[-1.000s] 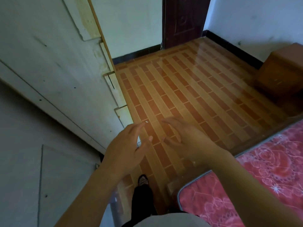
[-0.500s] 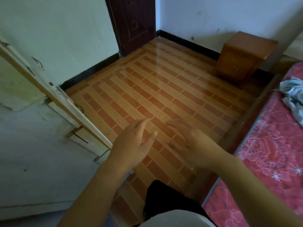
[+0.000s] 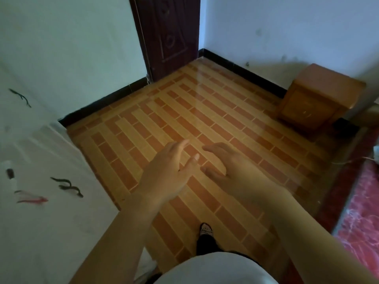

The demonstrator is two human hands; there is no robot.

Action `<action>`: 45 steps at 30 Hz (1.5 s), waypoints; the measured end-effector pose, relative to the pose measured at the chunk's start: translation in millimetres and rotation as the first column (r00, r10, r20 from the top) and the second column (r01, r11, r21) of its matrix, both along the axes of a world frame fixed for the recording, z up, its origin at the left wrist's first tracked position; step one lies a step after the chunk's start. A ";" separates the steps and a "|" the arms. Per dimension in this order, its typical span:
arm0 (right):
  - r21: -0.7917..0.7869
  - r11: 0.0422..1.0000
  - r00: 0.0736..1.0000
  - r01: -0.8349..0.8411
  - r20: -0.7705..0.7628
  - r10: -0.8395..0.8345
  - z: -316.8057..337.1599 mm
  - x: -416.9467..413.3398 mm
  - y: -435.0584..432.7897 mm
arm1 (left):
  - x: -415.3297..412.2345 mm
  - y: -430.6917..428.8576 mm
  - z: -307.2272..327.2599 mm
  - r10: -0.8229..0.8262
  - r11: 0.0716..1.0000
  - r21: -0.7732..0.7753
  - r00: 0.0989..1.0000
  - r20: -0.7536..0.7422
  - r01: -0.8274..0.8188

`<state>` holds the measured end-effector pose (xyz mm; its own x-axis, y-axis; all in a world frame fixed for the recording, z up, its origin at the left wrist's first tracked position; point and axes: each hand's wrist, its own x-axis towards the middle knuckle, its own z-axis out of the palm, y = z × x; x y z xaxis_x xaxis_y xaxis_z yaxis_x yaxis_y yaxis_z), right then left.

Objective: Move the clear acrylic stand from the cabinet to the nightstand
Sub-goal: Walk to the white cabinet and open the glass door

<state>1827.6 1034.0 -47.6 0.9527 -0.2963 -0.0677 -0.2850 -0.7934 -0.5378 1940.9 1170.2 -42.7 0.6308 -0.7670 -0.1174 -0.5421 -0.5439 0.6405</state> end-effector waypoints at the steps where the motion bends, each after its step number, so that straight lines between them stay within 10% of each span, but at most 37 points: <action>1: -0.002 1.000 1.000 -0.013 -0.007 0.013 0.2 18.6 -15.4 | 17.1 -12.8 0.5 0.023 1.000 -0.004 1.000 0.000 -0.023; 45: 0.034 0.677 0.678 -0.735 0.029 0.735 23.4 953.2 -96.4 | 800.9 -23.8 14.4 0.732 0.661 0.026 0.651 0.200 -0.750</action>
<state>2780.8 937.7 -24.3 0.8632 0.5024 -0.0499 0.3876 -0.7227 -0.5722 2741.8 1146.4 -28.2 0.9996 -0.0255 -0.0087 -0.0176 -0.8632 0.5046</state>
